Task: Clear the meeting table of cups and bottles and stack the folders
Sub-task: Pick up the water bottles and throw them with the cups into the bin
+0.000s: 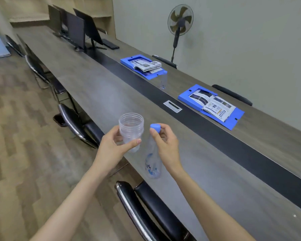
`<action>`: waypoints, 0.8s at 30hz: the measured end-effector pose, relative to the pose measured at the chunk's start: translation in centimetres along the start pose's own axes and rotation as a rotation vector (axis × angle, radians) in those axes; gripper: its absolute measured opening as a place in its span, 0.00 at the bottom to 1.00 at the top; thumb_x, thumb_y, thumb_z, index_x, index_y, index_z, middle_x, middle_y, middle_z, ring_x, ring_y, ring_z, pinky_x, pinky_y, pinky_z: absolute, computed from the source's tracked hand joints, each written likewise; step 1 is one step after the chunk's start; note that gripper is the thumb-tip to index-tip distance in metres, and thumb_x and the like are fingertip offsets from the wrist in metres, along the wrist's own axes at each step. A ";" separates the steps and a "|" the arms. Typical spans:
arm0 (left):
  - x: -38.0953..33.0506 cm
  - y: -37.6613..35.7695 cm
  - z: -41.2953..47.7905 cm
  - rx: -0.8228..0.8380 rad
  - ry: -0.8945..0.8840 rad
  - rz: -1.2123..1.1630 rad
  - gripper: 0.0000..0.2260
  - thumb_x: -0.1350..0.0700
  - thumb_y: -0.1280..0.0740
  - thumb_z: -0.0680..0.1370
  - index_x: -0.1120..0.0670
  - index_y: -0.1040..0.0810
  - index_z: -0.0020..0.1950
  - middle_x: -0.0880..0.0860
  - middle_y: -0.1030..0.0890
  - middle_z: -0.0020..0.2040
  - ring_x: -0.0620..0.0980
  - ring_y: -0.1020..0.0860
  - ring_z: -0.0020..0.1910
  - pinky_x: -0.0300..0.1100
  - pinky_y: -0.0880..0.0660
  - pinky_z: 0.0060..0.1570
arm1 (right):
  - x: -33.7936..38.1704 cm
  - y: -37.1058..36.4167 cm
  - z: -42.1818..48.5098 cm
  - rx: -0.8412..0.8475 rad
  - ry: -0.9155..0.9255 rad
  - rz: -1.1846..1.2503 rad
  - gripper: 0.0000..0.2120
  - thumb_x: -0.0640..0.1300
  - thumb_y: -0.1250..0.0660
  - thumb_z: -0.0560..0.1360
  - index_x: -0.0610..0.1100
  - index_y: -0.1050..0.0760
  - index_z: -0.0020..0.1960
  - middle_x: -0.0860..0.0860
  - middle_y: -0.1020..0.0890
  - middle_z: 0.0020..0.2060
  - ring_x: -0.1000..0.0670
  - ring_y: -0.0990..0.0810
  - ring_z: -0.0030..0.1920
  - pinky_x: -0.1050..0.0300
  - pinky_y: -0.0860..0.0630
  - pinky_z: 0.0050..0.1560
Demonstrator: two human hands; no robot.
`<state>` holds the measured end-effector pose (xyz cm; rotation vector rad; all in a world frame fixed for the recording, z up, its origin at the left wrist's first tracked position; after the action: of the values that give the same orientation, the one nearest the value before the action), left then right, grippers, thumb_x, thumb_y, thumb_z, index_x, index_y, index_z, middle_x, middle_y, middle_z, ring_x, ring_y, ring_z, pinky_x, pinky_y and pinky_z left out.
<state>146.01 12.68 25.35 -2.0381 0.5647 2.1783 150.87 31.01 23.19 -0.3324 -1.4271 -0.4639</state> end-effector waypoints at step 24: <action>4.4 23.5 16.5 0.015 0.025 0.025 0.19 0.54 0.21 0.71 0.46 0.19 0.60 0.42 0.14 0.54 0.43 0.17 0.55 0.44 0.23 0.60 | -0.6 -24.7 13.5 -0.064 -0.037 -0.040 0.11 0.56 0.35 0.80 0.50 0.20 0.49 0.51 0.16 0.42 0.51 0.18 0.45 0.55 0.21 0.47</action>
<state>122.39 -4.29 26.14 -2.0651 0.6107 2.1586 126.92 16.20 22.91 -0.3659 -1.4592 -0.5392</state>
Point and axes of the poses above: each hand's wrist, its own z-axis towards the middle knuckle, its own y-axis out of the back of the hand, x = y × z, the point moved 8 cm from there along z, towards the middle knuckle
